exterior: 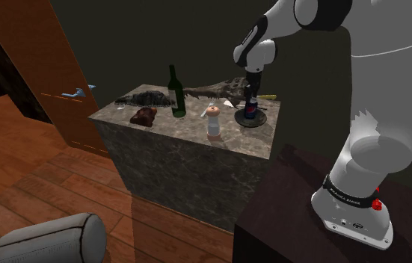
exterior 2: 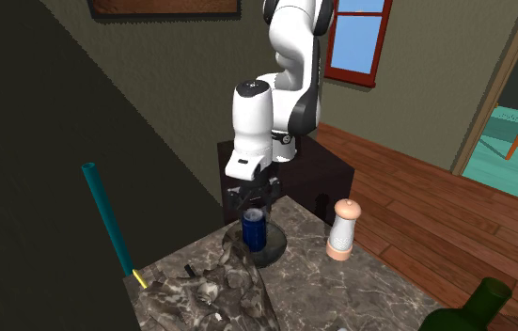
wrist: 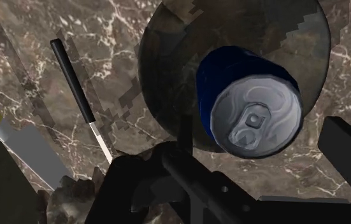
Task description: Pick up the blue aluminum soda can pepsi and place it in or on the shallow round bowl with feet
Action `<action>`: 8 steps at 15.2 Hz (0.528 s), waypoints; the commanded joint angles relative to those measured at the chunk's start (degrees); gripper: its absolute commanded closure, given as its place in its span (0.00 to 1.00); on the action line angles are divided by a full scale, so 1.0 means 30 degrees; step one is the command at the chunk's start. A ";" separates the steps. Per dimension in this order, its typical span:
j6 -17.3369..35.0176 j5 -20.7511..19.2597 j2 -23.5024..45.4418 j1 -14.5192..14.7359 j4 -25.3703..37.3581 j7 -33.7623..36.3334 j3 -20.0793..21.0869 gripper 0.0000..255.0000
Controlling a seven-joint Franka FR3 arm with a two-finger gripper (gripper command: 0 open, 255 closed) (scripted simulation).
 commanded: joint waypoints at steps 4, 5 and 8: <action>0.0004 -0.0001 -0.0005 0.0001 -0.0002 0.0000 -0.0001 0.00; 0.0003 0.0000 -0.0004 0.0001 -0.0001 0.0000 -0.0001 0.00; -0.1526 -0.0969 -0.1216 0.0378 0.0520 0.0632 -0.0485 0.00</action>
